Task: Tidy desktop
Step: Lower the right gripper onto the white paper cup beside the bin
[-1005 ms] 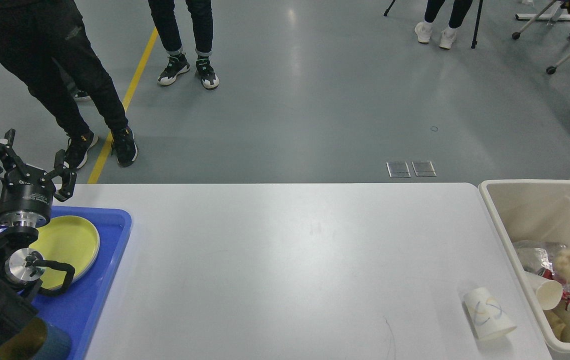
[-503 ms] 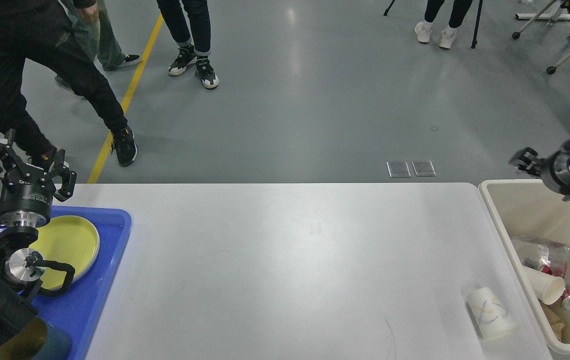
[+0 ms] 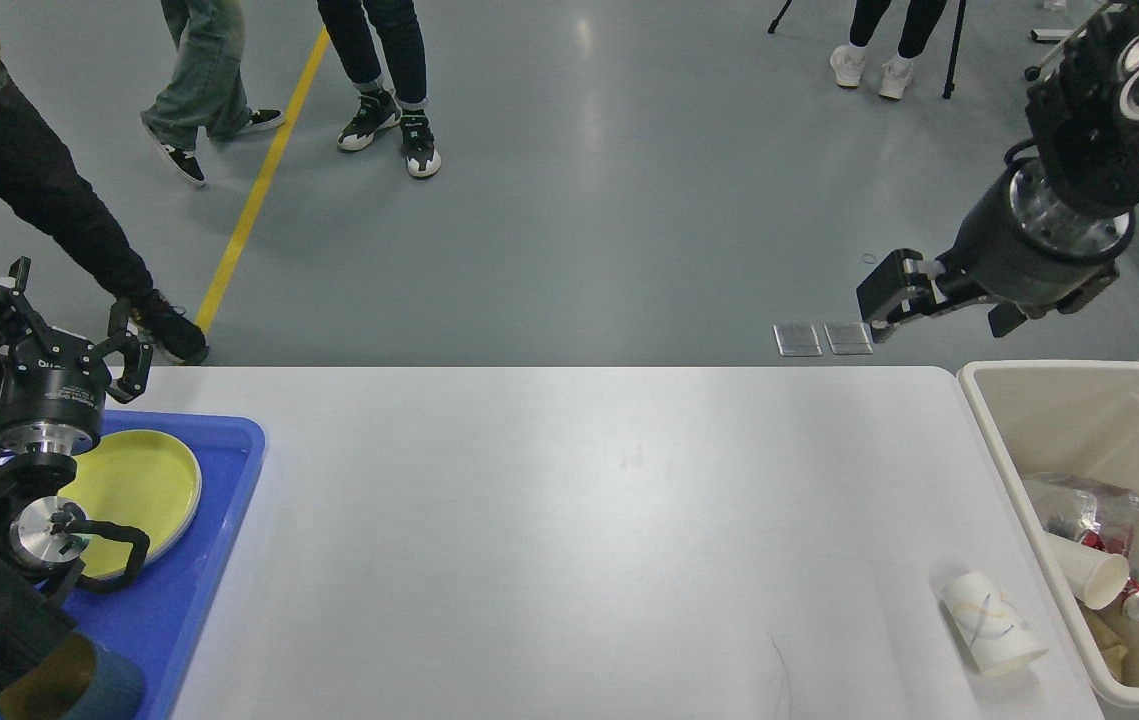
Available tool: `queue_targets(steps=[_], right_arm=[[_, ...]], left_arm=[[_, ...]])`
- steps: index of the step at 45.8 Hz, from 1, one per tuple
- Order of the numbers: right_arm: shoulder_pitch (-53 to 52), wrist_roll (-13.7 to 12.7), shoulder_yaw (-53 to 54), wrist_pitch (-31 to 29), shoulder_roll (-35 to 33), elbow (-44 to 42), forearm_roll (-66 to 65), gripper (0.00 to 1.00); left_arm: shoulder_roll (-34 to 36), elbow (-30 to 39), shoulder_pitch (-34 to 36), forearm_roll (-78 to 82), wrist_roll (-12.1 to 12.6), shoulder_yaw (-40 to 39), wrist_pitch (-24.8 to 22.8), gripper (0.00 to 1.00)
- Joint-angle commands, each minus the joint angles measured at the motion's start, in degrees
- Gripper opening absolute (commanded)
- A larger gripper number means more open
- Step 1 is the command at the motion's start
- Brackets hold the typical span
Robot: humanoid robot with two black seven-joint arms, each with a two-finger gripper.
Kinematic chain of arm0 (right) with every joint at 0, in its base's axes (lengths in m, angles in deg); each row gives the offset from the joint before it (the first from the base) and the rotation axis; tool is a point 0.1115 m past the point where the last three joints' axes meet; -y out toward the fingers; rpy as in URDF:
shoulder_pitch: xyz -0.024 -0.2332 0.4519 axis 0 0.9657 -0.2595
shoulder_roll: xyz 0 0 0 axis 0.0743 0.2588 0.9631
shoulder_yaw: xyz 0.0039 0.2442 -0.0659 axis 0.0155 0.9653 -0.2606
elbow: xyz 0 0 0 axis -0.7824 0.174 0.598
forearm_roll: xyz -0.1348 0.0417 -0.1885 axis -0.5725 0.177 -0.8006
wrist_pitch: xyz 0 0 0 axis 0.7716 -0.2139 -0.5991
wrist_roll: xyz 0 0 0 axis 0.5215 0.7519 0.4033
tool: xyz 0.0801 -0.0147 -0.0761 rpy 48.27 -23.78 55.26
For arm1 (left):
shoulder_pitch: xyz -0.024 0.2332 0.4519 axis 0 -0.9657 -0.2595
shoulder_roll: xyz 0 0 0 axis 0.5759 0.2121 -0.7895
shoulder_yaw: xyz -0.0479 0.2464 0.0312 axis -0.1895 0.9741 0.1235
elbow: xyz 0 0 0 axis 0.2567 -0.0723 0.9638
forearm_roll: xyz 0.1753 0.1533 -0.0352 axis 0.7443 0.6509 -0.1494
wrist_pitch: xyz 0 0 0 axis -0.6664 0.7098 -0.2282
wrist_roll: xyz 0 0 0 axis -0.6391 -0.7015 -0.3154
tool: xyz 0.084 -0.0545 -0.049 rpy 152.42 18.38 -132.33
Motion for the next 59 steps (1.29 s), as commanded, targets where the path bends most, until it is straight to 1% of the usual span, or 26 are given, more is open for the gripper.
queue_targets(steps=[1, 4, 8, 18, 26, 29, 35, 38, 51, 59], right_arm=[[8.6, 0.0, -0.1, 0.0, 2.4, -0.2, -1.8, 1.0], [14.7, 0.0, -0.3, 0.0, 2.6, -0.6, -3.3, 1.0], [21.6, 0.1, 0.2, 0.7, 2.6, -2.4, -10.4, 1.0], [33.2, 0.2, 0.6, 6.7, 3.9, -3.5, -22.8, 1.0], [38.4, 0.7, 0.5, 10.8, 3.9, -4.5, -26.5, 1.0], [40.3, 0.9, 0.7, 12.4, 4.0, -6.7, -26.5, 1.0], [45.0, 2.2, 0.3, 14.6, 6.7, -11.3, -26.5, 1.0], [47.4, 2.3, 0.3, 16.1, 7.4, -13.1, -26.5, 1.0], [51.8, 2.2, -0.3, 21.3, 9.4, -15.4, -26.9, 1.0], [51.8, 2.2, -2.8, 24.0, 10.1, -15.4, -27.3, 0.98]], left_arm=[[0.0, 0.0, 0.0, 0.0, 0.0, 0.0, 0.0, 0.96], [0.0, 0.0, 0.0, 0.0, 0.0, 0.0, 0.0, 0.96], [0.0, 0.0, 0.0, 0.0, 0.0, 0.0, 0.0, 0.96], [0.0, 0.0, 0.0, 0.0, 0.0, 0.0, 0.0, 0.96], [0.0, 0.0, 0.0, 0.0, 0.0, 0.0, 0.0, 0.96], [0.0, 0.0, 0.0, 0.0, 0.0, -0.1, -0.1, 0.96], [0.0, 0.0, -0.1, 0.0, 0.0, 0.0, 0.0, 0.96], [0.0, 0.0, 0.0, 0.0, 0.0, 0.0, 0.0, 0.96], [0.0, 0.0, 0.0, 0.0, 0.0, 0.0, 0.0, 0.96], [0.0, 0.0, 0.0, 0.0, 0.0, -0.1, 0.0, 0.96]])
